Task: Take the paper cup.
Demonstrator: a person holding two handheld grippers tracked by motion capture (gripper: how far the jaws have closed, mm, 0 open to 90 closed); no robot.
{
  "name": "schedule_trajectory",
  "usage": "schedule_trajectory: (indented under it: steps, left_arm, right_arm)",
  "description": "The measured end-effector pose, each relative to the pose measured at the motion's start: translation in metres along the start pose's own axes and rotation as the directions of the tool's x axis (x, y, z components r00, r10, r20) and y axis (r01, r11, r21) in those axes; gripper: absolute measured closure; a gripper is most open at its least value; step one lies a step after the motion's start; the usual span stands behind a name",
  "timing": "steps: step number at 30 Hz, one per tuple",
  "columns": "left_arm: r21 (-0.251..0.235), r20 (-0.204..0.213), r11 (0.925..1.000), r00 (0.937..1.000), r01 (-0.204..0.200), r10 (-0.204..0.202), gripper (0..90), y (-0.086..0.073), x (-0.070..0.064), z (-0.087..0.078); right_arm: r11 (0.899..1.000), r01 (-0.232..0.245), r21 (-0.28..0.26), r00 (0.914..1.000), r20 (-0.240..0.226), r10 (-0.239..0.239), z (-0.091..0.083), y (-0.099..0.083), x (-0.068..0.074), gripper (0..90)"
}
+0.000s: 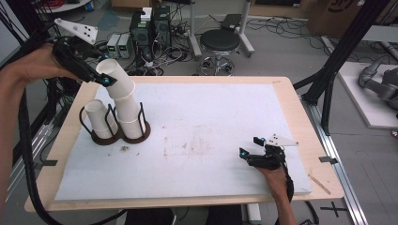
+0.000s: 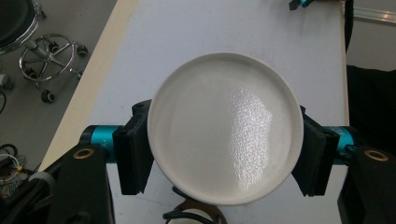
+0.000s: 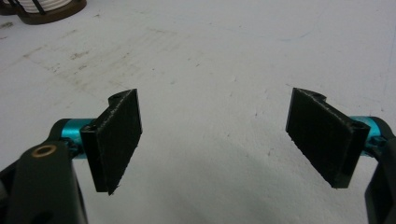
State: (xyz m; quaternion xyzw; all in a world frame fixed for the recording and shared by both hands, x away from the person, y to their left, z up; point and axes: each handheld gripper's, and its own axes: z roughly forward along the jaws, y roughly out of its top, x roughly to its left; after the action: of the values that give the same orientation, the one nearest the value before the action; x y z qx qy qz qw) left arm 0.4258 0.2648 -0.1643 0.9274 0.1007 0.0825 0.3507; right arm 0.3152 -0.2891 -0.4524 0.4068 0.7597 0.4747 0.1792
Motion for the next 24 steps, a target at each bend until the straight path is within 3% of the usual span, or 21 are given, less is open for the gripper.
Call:
schedule_trajectory:
  steps: [7,13,24]
  left_arm:
    - [-0.013,-0.016,0.9997,0.9996,-0.022,0.022,32.9,0.004,-0.014,-0.006]
    - [-0.042,-0.026,0.9991,0.9996,-0.01,0.009,32.9,0.004,-0.029,-0.009]
    - [-0.07,-0.007,0.9972,0.9996,-0.027,0.026,32.8,0.012,-0.056,0.007]
  right_arm:
    - [1.0,0.003,0.002,1.0,0.0,-0.003,0.0,0.0,0.0,18.8]
    - [1.0,0.002,0.001,1.0,-0.002,-0.002,0.0,0.0,0.0,18.8]
    - [1.0,0.0,-0.003,1.0,-0.005,0.0,-0.001,0.0,0.0,18.8]
